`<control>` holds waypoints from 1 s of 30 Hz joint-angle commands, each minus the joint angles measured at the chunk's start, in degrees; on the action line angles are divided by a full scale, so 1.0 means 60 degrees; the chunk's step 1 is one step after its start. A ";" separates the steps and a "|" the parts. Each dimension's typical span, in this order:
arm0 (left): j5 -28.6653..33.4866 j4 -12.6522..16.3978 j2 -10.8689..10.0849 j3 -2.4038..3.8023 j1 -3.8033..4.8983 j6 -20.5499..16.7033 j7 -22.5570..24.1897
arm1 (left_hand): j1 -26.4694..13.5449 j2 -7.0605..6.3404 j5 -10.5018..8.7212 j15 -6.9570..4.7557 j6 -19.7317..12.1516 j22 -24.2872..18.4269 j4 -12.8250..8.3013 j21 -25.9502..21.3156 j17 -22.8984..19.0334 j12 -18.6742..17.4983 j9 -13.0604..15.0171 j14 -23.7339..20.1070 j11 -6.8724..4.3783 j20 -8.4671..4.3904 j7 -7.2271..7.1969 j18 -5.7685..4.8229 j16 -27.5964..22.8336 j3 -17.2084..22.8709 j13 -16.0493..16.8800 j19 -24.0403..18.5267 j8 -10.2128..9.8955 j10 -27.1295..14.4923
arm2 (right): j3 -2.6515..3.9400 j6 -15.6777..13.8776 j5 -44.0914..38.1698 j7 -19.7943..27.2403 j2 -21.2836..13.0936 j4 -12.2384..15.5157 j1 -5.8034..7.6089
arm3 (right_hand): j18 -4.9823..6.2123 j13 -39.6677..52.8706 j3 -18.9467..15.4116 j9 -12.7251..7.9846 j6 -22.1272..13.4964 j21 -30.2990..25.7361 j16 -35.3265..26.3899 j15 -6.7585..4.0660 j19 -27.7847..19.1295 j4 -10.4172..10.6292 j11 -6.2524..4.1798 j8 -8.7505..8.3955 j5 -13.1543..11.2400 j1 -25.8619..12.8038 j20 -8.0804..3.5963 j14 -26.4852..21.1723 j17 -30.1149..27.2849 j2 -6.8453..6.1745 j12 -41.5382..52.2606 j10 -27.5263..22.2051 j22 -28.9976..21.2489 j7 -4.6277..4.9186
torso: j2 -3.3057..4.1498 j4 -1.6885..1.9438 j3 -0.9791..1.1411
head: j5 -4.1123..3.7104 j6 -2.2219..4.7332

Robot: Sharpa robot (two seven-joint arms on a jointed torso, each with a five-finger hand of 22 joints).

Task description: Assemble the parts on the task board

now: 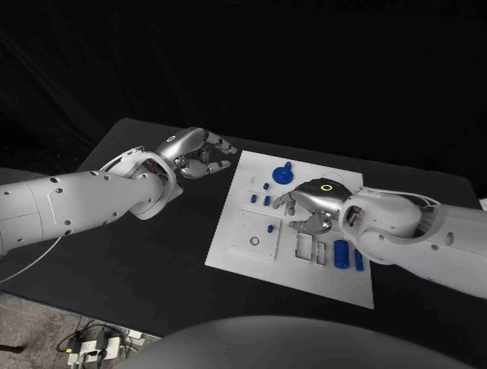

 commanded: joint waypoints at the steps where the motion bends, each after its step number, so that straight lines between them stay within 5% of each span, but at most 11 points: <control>1: 0.0079 0.0031 0.0004 0.0007 0.0005 0.0090 0.0012 | -0.0004 0.0114 0.0047 0.0075 -0.0009 0.1807 0.0016 -0.0035 -0.0009 -0.0060 -0.0007 -0.0001 0.0045 0.0063 0.0043 0.0068 -0.0033 0.0064 0.0011 0.0027 -0.0018 0.0042 | 0.0010 -0.0803 0.0292 0.0414 -0.0481 0.0355 0.0245 | -0.0089 0.0032 -0.0033 -0.0017 0.0201 0.0225 0.0136 -0.0008 0.0180 0.0080 -0.0035 0.0121 -0.0081 -0.0071 -0.0001 0.0157 0.0186 0.0008 0.0081 -0.0002 0.1273 0.0046 | 0.0008 -0.0014 0.0004 | -0.0102 0.0000; 8: -0.0018 0.0103 -0.0070 0.0009 0.0002 -0.0074 0.0135 | 0.0003 0.0099 0.0067 0.0107 0.0006 0.1820 0.0011 -0.0002 0.0020 -0.0045 -0.0005 0.0019 0.0069 0.0086 0.0078 0.0059 -0.0017 0.0092 0.0020 0.0043 -0.0014 0.0111 | 0.0002 -0.1178 0.0750 0.0555 -0.1600 0.0690 0.0580 | -0.0528 0.0090 -0.0197 -0.0106 0.0703 0.2456 0.1327 -0.0074 0.1467 0.0343 -0.0029 0.0288 -0.0380 -0.0154 -0.0080 0.1240 0.2329 -0.0022 0.0102 -0.0245 0.1875 0.0134 | 0.0046 -0.0075 -0.0033 | -0.0390 0.0000; 15: -0.0085 0.0091 -0.0052 0.0009 0.0001 -0.0066 0.0168 | 0.0007 0.0095 0.0072 0.0114 0.0013 0.1824 0.0010 0.0008 0.0032 -0.0040 -0.0004 0.0027 0.0073 0.0091 0.0083 0.0057 -0.0010 0.0100 0.0022 0.0049 -0.0011 0.0130 | -0.0005 -0.0703 0.0728 0.0104 -0.1924 0.0233 0.0388 | -0.0421 0.0254 -0.0808 -0.0276 0.0771 0.2029 0.1141 0.0068 0.1140 0.0741 0.0161 0.0211 -0.1190 -0.0444 0.0025 0.0927 0.1790 -0.0116 0.0121 -0.1268 0.1720 0.0169 | 0.0143 -0.0198 -0.0014 | -0.0449 0.0000; 21: -0.0096 0.0089 -0.0025 0.0009 -0.0002 -0.0018 0.0168 | 0.0009 0.0097 0.0075 0.0115 0.0020 0.1823 0.0011 0.0006 0.0047 -0.0040 -0.0003 0.0033 0.0074 0.0094 0.0086 0.0057 0.0000 0.0106 0.0022 0.0048 -0.0008 0.0134 | -0.0006 -0.0747 0.0753 0.0038 -0.1958 -0.0088 0.0212 | -0.0418 0.0360 -0.1074 -0.0338 0.0781 0.2047 0.1140 0.0081 0.1117 0.0911 0.0187 0.0180 -0.1258 -0.0544 0.0066 0.0897 0.1747 -0.0113 0.0272 -0.1475 0.1717 0.0144 | 0.0171 -0.0219 0.0024 | -0.0397 0.0000; 30: -0.0098 0.0085 -0.0056 0.0008 -0.0005 0.0030 0.0131 | 0.0014 0.0100 0.0079 0.0117 0.0025 0.1826 0.0010 0.0013 0.0054 -0.0043 -0.0002 0.0038 0.0075 0.0096 0.0088 0.0056 0.0004 0.0114 0.0021 0.0052 -0.0006 0.0136 | -0.0006 -0.0717 0.0935 0.0236 -0.1734 -0.0429 -0.0077 | -0.0405 0.0509 -0.1311 -0.0338 0.1004 0.2039 0.1118 0.0080 0.1078 0.1007 0.0163 0.0273 -0.1151 -0.0442 0.0080 0.0848 0.1640 -0.0048 0.0579 -0.1483 0.1704 0.0212 | 0.0161 -0.0225 -0.0005 | -0.0397 0.0000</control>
